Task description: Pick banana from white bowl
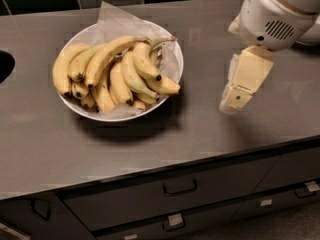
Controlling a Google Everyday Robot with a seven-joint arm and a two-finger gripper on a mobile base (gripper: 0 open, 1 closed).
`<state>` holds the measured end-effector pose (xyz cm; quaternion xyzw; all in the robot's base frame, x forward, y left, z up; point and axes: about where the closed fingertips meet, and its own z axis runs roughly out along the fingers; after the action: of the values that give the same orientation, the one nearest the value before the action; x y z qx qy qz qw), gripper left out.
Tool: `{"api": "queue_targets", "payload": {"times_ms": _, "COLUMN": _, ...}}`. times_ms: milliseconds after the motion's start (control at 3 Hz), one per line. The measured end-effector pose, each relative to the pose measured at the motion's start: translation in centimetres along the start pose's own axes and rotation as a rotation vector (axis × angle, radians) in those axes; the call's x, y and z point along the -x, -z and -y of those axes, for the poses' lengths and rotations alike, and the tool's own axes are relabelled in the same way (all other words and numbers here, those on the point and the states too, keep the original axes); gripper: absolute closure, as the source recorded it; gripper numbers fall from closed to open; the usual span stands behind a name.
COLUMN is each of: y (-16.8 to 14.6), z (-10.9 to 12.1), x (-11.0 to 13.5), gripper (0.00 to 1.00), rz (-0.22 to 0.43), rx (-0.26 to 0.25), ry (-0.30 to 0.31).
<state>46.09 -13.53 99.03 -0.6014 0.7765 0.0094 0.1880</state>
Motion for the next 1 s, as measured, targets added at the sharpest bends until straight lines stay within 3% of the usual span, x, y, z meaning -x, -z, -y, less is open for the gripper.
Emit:
{"api": "queue_targets", "payload": {"times_ms": 333, "y": -0.3, "z": -0.4, "x": 4.1, "gripper": 0.00, "rz": 0.054, "rx": 0.019, "ry": 0.022}}
{"api": "queue_targets", "payload": {"times_ms": 667, "y": -2.4, "z": -0.8, "x": 11.3, "gripper": 0.00, "rz": 0.096, "rx": 0.050, "ry": -0.007}}
{"api": "queue_targets", "payload": {"times_ms": 1000, "y": -2.4, "z": -0.9, "x": 11.3, "gripper": 0.00, "rz": 0.096, "rx": 0.049, "ry": -0.007}}
